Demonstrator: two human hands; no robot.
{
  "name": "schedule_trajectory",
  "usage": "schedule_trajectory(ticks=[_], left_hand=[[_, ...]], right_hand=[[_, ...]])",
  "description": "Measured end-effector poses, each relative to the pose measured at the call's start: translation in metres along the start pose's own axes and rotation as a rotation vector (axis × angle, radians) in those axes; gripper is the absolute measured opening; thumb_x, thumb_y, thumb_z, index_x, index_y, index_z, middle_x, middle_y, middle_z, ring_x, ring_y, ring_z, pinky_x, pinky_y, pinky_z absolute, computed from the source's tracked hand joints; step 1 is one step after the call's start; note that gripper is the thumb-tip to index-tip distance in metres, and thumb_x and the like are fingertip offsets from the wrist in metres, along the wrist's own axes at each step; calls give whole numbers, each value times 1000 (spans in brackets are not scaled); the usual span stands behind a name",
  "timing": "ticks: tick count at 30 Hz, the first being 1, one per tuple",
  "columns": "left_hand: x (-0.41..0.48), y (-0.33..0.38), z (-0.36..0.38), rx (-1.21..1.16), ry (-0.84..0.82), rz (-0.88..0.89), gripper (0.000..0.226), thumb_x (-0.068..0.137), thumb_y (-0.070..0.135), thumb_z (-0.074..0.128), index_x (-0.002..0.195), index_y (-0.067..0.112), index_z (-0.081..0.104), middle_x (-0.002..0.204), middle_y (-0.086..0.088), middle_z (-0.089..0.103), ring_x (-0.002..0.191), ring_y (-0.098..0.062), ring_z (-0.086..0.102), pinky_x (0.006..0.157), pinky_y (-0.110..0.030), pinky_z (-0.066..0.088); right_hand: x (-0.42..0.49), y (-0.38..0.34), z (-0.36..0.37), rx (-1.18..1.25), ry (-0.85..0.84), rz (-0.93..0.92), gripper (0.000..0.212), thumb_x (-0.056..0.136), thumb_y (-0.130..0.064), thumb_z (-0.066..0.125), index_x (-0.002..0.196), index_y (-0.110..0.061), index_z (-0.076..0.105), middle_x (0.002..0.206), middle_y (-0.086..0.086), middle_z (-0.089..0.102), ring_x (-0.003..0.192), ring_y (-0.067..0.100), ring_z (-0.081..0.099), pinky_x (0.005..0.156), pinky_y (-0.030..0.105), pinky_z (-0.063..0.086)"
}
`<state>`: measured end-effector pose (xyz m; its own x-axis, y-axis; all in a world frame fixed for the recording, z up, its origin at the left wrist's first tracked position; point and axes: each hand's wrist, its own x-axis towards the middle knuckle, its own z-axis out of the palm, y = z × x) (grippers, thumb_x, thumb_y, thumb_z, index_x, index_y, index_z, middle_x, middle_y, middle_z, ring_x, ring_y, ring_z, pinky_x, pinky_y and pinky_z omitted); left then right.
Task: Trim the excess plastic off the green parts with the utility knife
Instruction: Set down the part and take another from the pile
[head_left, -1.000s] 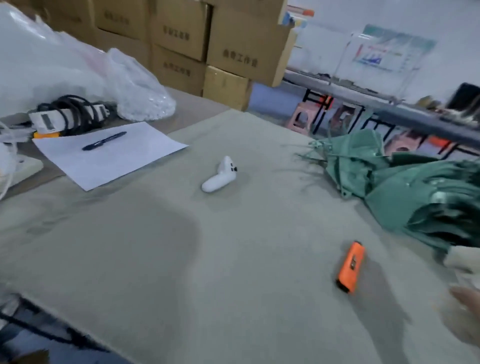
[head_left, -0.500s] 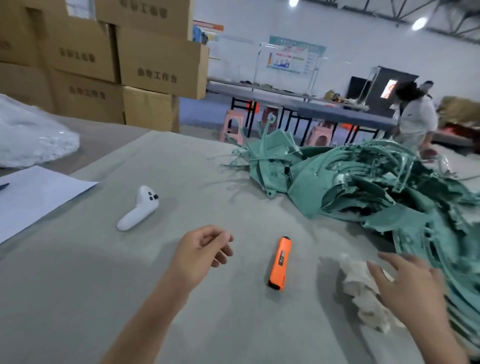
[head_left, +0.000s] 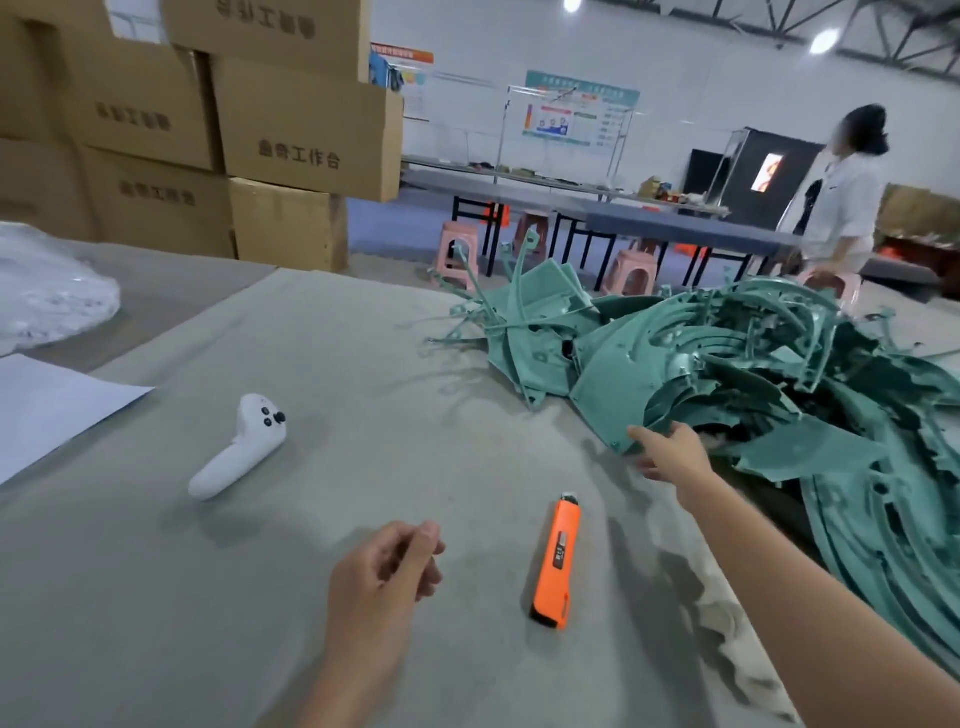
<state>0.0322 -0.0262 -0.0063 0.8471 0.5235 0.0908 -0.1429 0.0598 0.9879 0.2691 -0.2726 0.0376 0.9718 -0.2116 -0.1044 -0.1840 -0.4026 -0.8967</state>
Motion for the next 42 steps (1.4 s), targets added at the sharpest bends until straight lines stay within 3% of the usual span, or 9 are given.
schedule_trajectory(ticks=[3,7,12,21,23,30,34,38,42], left_hand=[[5,-3,-1,57,21,21,33,86,38,71,63,14,68,54,-6,62,49,-14,57,52,-20,47],[6,-6,1,110,0,46,27,86,34,64,62,22,68,54,-5,63,50,-13,58,56,-23,48],[10,-6,2,103,-9,36,31,79,52,63,64,25,68,56,-4,64,52,-13,59,58,-27,49],[10,-8,3,24,-29,15,31,80,48,68,67,20,68,56,-3,62,52,-11,58,51,-17,46],[10,-8,2,27,-37,15,30,82,46,65,67,20,69,56,-3,62,52,-10,58,51,-17,47],[10,-7,3,-2,-26,-9,34,94,31,58,66,14,70,56,-6,61,51,-14,56,49,-20,47],[10,4,2,-164,-116,-202,54,100,41,41,80,1,71,66,-17,67,52,-23,61,48,-27,51],[10,11,-5,-350,-479,-460,80,93,62,25,103,-2,72,94,-27,70,65,-33,69,51,-34,56],[8,17,-12,-417,-614,-508,39,85,30,53,103,0,70,81,-19,71,60,-29,70,44,-30,54]], right_hand=[[26,11,23,141,-3,110,56,90,-23,72,134,-1,46,116,15,63,93,34,68,82,45,56],[43,15,42,142,142,144,23,88,-16,73,97,0,59,81,17,65,59,28,59,61,38,52],[33,8,41,-109,211,-78,18,87,-11,70,72,-4,63,76,13,65,66,26,54,61,33,43],[-26,-25,2,554,188,-84,5,90,-4,67,92,-6,63,72,1,53,52,10,38,49,23,36],[-30,-33,-9,601,181,-83,31,90,-4,68,120,-6,60,75,-1,55,53,9,38,49,22,35],[-54,-48,-39,-93,281,-659,11,91,-7,67,96,2,69,80,17,67,71,38,61,71,50,56],[-99,-31,-34,-312,303,-1109,16,83,7,70,95,-1,76,77,3,60,63,19,53,58,32,48],[-145,5,-6,-353,131,-1285,37,71,20,71,98,-5,77,96,8,70,82,21,67,73,32,55],[-166,23,15,-311,136,-1291,46,72,22,65,107,-5,76,114,11,69,98,19,66,85,24,52]])
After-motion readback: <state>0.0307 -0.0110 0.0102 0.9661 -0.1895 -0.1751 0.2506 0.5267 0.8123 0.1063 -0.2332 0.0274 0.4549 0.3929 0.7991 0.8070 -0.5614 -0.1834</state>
